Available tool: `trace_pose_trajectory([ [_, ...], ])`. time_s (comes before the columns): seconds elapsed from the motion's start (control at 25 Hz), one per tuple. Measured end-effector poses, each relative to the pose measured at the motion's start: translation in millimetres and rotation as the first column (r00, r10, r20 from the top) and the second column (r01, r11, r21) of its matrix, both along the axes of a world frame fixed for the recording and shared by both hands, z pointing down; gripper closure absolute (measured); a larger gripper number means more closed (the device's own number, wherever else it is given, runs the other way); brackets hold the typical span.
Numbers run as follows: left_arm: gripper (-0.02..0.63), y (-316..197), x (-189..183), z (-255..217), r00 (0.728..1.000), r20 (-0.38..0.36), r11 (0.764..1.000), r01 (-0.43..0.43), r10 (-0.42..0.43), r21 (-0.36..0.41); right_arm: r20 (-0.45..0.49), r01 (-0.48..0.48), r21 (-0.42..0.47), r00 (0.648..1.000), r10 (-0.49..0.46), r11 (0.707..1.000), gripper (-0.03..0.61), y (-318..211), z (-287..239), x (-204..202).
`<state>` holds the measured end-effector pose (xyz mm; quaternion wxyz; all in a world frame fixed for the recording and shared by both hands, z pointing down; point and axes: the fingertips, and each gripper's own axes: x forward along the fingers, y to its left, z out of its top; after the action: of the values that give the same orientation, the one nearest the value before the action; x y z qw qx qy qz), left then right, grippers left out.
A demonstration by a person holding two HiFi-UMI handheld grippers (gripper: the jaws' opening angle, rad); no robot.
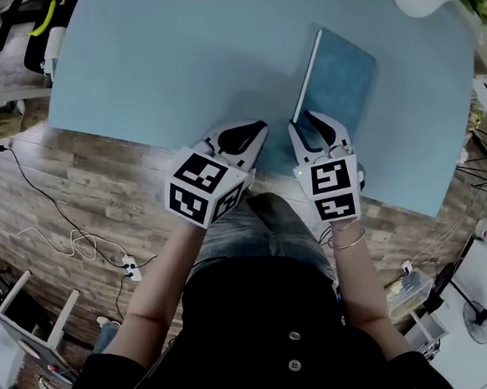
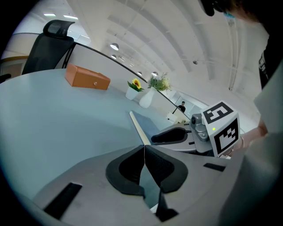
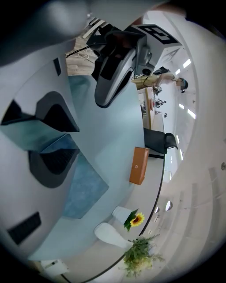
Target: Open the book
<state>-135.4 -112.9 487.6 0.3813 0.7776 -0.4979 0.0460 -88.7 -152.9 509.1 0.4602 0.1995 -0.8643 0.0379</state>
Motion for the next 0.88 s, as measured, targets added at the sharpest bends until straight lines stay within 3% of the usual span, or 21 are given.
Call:
trace_pose_trajectory([
  [0.28,0.598,-4,-4,2,1.000,-0.010,1.000,0.009,-0.009,0.002,-0.073,0.039,0.049,0.997,-0.035,0.998,0.474,2,13,3],
  [0.88,0.598,-5,-6,1,1.000,-0.016,1.000,0.009,-0.009,0.006,-0.111,0.049,0.107,0.993,-0.037,0.993,0.476,1,21,3],
])
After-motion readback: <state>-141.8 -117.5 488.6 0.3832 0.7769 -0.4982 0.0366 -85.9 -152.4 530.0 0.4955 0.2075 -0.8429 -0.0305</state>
